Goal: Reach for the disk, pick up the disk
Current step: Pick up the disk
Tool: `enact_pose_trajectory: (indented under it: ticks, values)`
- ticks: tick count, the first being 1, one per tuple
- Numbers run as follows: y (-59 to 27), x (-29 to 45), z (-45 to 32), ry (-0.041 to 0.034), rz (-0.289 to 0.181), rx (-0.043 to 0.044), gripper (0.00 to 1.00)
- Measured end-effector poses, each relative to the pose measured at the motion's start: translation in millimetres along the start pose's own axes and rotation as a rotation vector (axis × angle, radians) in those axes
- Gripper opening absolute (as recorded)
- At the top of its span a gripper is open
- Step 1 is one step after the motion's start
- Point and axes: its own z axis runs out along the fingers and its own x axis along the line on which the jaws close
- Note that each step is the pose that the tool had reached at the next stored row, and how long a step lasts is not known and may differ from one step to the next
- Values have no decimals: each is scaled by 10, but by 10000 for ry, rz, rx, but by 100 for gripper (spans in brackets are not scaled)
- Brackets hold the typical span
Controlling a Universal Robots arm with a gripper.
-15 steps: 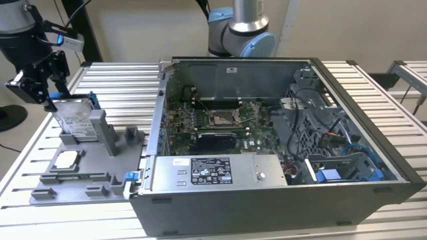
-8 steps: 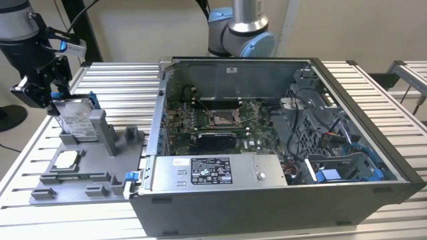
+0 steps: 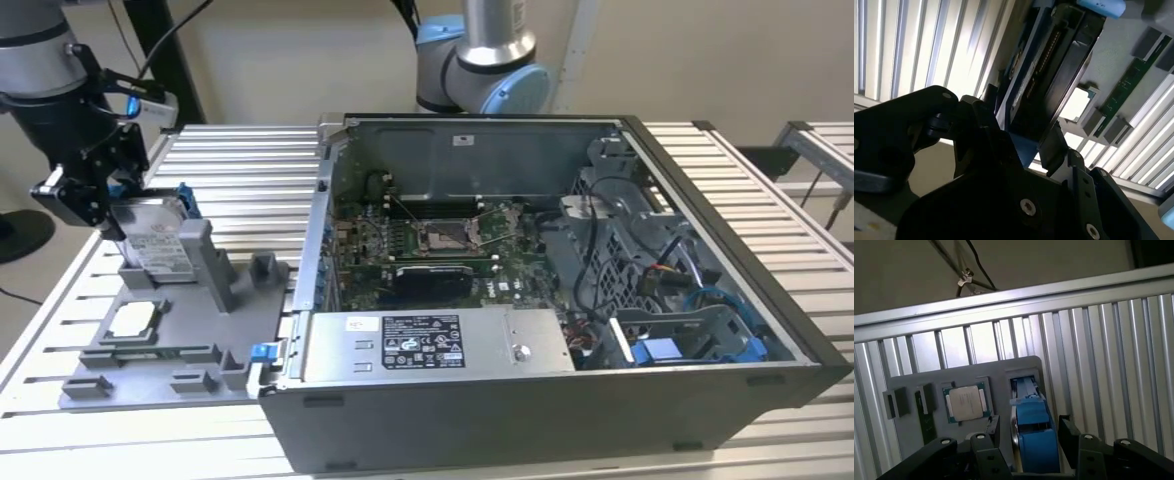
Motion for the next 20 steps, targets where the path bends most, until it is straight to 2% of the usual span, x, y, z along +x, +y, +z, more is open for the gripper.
enact_pose_trajectory:
  ticks: [10,18,19,20]
  values:
    - [-4,0,173,0,-6,0,100]
    - [-5,1,178,0,-7,-1,100]
    - [-5,0,178,0,-7,0,0]
    - [-5,0,178,0,-6,0,0]
